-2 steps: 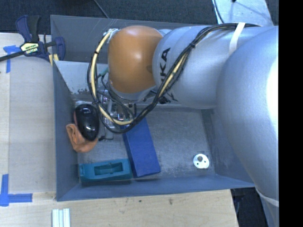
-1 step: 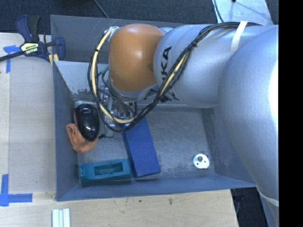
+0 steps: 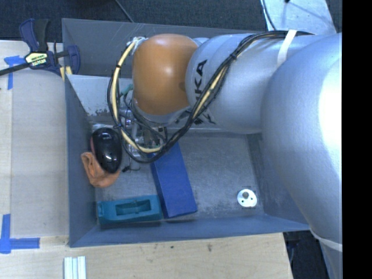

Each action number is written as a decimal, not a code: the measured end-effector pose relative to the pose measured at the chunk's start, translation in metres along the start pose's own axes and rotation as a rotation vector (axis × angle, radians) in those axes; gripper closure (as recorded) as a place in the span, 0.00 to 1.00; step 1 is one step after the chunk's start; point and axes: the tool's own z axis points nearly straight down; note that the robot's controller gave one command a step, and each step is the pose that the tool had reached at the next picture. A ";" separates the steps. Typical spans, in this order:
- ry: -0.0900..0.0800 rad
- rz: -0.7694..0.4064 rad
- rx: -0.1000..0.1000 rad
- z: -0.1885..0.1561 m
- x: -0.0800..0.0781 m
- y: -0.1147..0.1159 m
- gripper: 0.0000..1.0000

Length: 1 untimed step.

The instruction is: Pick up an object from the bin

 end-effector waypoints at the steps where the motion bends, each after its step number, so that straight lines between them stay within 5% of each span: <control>1: 0.005 -0.004 0.002 0.038 0.005 0.000 0.00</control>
Offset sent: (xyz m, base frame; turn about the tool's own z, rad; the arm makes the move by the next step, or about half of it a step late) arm 0.0186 -0.0074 -0.0720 -0.1580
